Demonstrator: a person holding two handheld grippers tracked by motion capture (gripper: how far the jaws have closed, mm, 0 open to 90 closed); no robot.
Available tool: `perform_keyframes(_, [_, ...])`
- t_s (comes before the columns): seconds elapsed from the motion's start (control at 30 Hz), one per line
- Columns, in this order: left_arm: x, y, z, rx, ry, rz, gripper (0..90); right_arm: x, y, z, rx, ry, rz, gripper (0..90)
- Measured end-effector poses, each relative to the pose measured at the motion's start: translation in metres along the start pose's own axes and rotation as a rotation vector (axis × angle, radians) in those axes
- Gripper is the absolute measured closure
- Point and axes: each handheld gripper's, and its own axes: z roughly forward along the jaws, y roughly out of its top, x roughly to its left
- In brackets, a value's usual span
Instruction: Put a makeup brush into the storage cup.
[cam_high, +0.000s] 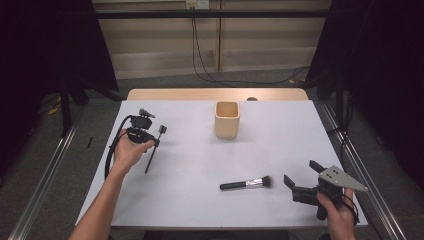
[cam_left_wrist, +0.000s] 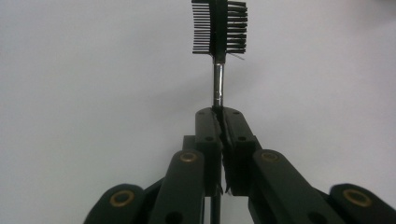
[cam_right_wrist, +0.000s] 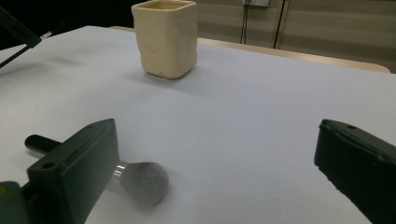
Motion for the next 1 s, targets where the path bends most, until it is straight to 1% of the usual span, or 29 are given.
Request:
perform_keyframes(0.07, [0.001, -0.001, -0.002, -0.025, -0.004, 0.015, 86.3, -0.001, 0.0, 0.0, -0.004, -0.005, 0.002, 0.0])
perform_keyframes(0.17, [0.001, -0.003, -0.006, -0.08, -0.014, 0.019, 86.3, -0.001, 0.0, 0.0, -0.003, -0.006, 0.002, 0.0])
perform_keyframes(0.2, [0.0, -0.004, -0.008, -0.099, -0.017, 0.01, 86.3, -0.001, 0.0, 0.0, -0.003, -0.005, 0.001, 0.0])
perform_keyframes(0.27, [0.001, -0.005, -0.011, -0.14, -0.022, 0.018, 86.3, 0.0, 0.0, 0.0, -0.002, -0.003, 0.001, 0.0])
perform_keyframes(0.3, [0.0, -0.006, -0.013, -0.16, -0.024, 0.012, 86.3, 0.0, 0.0, 0.0, -0.001, -0.003, 0.001, 0.0])
perform_keyframes(0.33, [0.0, -0.006, -0.015, -0.177, -0.027, 0.015, 86.3, 0.0, 0.0, 0.0, -0.001, -0.002, 0.001, 0.0])
perform_keyframes(0.43, [0.0, -0.008, -0.02, -0.211, -0.03, 0.014, 86.3, 0.0, 0.0, 0.0, -0.002, -0.002, 0.002, 0.0])
perform_keyframes(0.47, [-0.001, -0.009, -0.021, -0.216, -0.031, 0.012, 86.3, 0.0, 0.0, 0.0, -0.002, -0.002, 0.002, 0.0])
perform_keyframes(0.57, [-0.002, -0.012, -0.023, -0.264, -0.036, 0.027, 86.3, 0.0, 0.0, 0.0, -0.002, -0.002, 0.002, 0.0])
perform_keyframes(0.67, [-0.002, -0.013, -0.026, -0.313, -0.037, 0.03, 86.3, 0.0, 0.0, 0.0, -0.001, -0.001, 0.002, 0.0])
perform_keyframes(0.7, [-0.003, -0.014, -0.027, -0.336, -0.04, 0.037, 86.3, 0.0, 0.0, 0.0, -0.002, -0.001, 0.002, 0.0])
perform_keyframes(0.8, [-0.004, -0.016, -0.03, -0.379, -0.045, 0.055, 86.3, 0.0, 0.0, 0.0, -0.002, -0.004, 0.002, 0.0])
perform_keyframes(0.87, [-0.005, -0.017, -0.032, -0.407, -0.05, 0.052, 86.3, 0.0, 0.0, 0.0, -0.003, -0.005, 0.002, 0.0])
perform_keyframes(0.9, [-0.006, -0.017, -0.033, -0.418, -0.052, 0.062, 86.3, 0.0, 0.0, 0.0, -0.003, -0.005, 0.002, 0.0])
perform_keyframes(1.0, [-0.008, -0.018, -0.035, -0.461, -0.054, 0.063, 86.3, 0.0, 0.0, 0.0, -0.003, -0.002, 0.003, 0.0])
